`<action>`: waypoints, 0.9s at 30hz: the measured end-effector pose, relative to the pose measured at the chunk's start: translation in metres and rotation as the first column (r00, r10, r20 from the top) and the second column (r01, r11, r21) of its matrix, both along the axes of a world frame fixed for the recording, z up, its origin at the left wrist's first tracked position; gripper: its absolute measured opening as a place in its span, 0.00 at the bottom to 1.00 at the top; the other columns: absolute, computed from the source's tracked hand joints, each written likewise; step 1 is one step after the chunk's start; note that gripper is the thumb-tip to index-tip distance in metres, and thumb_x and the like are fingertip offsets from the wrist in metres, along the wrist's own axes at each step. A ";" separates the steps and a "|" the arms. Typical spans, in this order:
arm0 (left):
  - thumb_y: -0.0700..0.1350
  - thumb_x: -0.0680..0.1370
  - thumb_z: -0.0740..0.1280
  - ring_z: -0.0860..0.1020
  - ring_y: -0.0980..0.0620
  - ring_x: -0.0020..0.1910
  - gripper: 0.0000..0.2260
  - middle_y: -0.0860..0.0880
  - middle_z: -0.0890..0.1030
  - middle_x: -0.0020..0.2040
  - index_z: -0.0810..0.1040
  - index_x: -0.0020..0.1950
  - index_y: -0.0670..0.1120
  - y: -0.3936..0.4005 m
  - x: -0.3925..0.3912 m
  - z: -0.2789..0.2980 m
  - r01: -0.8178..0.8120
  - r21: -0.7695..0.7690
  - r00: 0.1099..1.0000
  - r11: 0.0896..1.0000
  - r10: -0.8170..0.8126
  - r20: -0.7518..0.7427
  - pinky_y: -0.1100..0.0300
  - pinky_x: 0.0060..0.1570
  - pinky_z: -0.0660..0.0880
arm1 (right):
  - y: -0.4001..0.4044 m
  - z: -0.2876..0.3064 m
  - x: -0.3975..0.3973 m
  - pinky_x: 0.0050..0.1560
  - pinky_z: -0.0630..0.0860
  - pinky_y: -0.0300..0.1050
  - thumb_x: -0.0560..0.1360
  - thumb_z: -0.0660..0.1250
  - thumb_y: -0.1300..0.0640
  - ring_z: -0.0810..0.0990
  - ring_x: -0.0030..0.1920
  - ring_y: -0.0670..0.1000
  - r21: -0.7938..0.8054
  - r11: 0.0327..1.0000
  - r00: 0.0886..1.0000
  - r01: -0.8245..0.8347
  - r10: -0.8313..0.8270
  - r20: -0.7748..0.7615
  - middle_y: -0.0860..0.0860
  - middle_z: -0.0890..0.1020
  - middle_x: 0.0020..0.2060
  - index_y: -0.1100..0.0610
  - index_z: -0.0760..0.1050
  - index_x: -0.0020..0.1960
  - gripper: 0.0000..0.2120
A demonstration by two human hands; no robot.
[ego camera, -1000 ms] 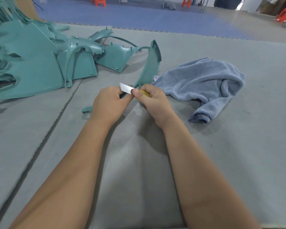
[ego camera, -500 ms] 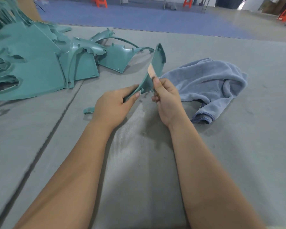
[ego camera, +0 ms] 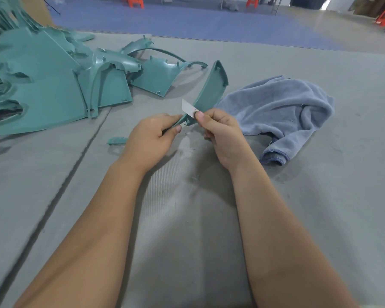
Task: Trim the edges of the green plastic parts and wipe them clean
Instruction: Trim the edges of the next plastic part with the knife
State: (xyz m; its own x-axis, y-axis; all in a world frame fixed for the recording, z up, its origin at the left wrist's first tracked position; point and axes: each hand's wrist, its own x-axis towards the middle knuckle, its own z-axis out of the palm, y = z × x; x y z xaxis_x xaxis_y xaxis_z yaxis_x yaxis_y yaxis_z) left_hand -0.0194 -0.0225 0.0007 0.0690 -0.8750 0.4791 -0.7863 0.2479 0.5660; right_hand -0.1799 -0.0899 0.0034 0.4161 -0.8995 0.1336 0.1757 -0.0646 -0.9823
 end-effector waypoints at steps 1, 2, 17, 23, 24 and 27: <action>0.45 0.78 0.61 0.73 0.49 0.39 0.13 0.50 0.74 0.37 0.82 0.56 0.46 0.001 0.001 0.001 0.009 -0.005 1.000 1.000 -0.009 -0.013 0.52 0.40 0.69 | 0.000 0.000 0.000 0.36 0.59 0.40 0.77 0.68 0.60 0.61 0.31 0.46 0.000 1.000 1.000 0.006 -0.006 0.015 0.50 0.64 0.28 0.56 0.70 0.34 0.14; 0.46 0.77 0.61 0.72 0.50 0.39 0.13 0.52 0.73 0.36 0.82 0.56 0.46 0.001 0.001 0.001 0.016 -0.004 1.000 1.000 -0.016 -0.024 0.53 0.40 0.68 | 0.000 0.000 0.001 0.35 0.59 0.40 0.77 0.68 0.60 0.61 0.31 0.46 -0.004 1.000 1.000 0.011 -0.011 0.028 0.50 0.64 0.28 0.56 0.70 0.34 0.14; 0.42 0.80 0.64 0.73 0.54 0.41 0.14 0.56 0.76 0.39 0.79 0.63 0.53 0.000 0.010 -0.009 0.005 0.040 0.997 0.999 -0.002 -0.073 0.58 0.40 0.67 | -0.013 0.002 -0.008 0.33 0.63 0.40 0.81 0.62 0.50 0.64 0.27 0.47 0.257 0.964 0.934 0.067 -0.151 0.323 0.49 0.69 0.28 0.54 0.68 0.37 0.15; 0.48 0.79 0.62 0.76 0.55 0.46 0.14 0.58 0.80 0.46 0.78 0.64 0.58 0.002 0.007 -0.009 -0.032 0.049 0.998 0.998 0.035 -0.059 0.55 0.44 0.72 | -0.006 0.010 -0.015 0.32 0.63 0.39 0.73 0.71 0.52 0.61 0.26 0.45 0.129 0.981 0.960 0.147 -0.173 0.221 0.46 0.65 0.27 0.51 0.68 0.37 0.12; 0.50 0.79 0.61 0.76 0.55 0.46 0.14 0.58 0.81 0.46 0.78 0.63 0.59 0.003 0.006 -0.009 -0.032 0.053 0.998 0.998 0.034 -0.052 0.54 0.45 0.74 | -0.005 0.011 -0.015 0.33 0.63 0.39 0.74 0.70 0.55 0.62 0.26 0.44 0.083 0.984 0.964 0.156 -0.170 0.205 0.46 0.65 0.28 0.52 0.70 0.39 0.10; 0.53 0.78 0.60 0.76 0.55 0.46 0.15 0.57 0.81 0.46 0.77 0.63 0.60 0.003 0.006 -0.009 -0.035 0.064 0.999 0.997 0.037 -0.033 0.51 0.46 0.75 | -0.001 0.016 -0.014 0.32 0.63 0.38 0.79 0.65 0.54 0.61 0.27 0.45 0.020 0.984 0.964 0.178 -0.179 0.199 0.48 0.64 0.29 0.55 0.73 0.47 0.05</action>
